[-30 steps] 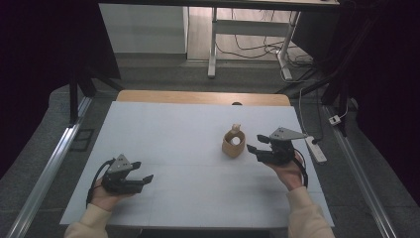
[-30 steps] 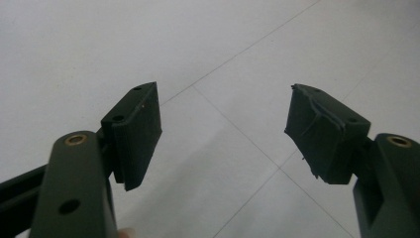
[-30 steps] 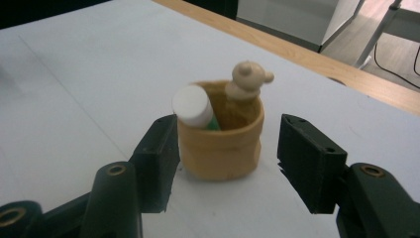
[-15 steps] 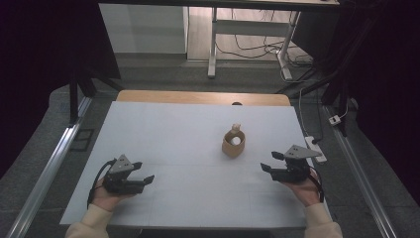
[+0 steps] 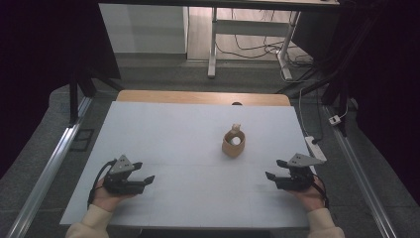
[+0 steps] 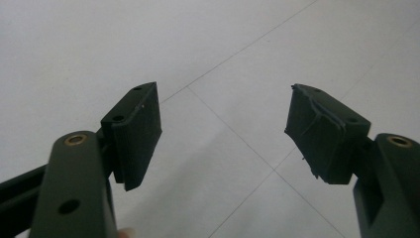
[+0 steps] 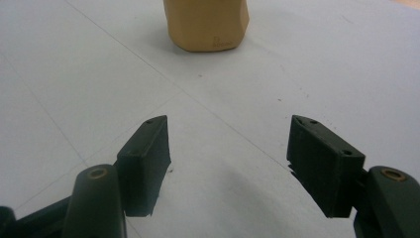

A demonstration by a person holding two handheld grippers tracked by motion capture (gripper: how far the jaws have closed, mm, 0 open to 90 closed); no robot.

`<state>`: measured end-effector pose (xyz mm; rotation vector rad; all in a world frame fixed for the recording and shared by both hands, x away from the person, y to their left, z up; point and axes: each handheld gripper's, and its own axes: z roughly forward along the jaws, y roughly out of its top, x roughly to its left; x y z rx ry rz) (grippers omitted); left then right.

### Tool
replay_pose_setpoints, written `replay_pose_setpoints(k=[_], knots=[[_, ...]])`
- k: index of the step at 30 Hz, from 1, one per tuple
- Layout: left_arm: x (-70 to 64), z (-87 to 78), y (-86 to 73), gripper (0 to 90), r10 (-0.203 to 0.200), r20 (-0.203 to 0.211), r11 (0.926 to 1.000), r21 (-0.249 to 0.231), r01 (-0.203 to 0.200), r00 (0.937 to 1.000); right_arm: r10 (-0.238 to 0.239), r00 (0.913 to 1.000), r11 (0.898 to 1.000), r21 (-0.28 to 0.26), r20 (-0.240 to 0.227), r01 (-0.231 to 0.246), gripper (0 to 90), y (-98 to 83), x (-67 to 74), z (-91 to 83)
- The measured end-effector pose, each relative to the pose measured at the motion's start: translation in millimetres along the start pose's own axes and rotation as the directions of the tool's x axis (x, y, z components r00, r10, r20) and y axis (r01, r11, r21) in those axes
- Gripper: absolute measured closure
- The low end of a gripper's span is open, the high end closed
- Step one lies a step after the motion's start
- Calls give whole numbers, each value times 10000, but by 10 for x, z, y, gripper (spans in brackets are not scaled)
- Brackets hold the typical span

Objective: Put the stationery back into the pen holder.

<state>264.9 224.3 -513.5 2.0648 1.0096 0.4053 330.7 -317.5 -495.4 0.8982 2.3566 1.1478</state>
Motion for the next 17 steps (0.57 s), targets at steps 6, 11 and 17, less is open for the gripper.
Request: replay_pose_setpoints(k=[6, 11, 17], knots=[[1, 1, 0, 290, 11, 26, 10000, -2, -11, 10000, -5, 10000, 9999, -127, -44, 4, 330, 15, -2, -15], [4, -3, -1, 290, -2, 12, 10000, -38, 2, 10000, -5, 10000, 10000, -80, -65, 4, 329, 12, -4, -17], [12, -7, 1, 290, 9, -3, 10000, -37, -9, 10000, -9, 10000, 10000, -93, -54, 8, 328, 15, 3, -21]])
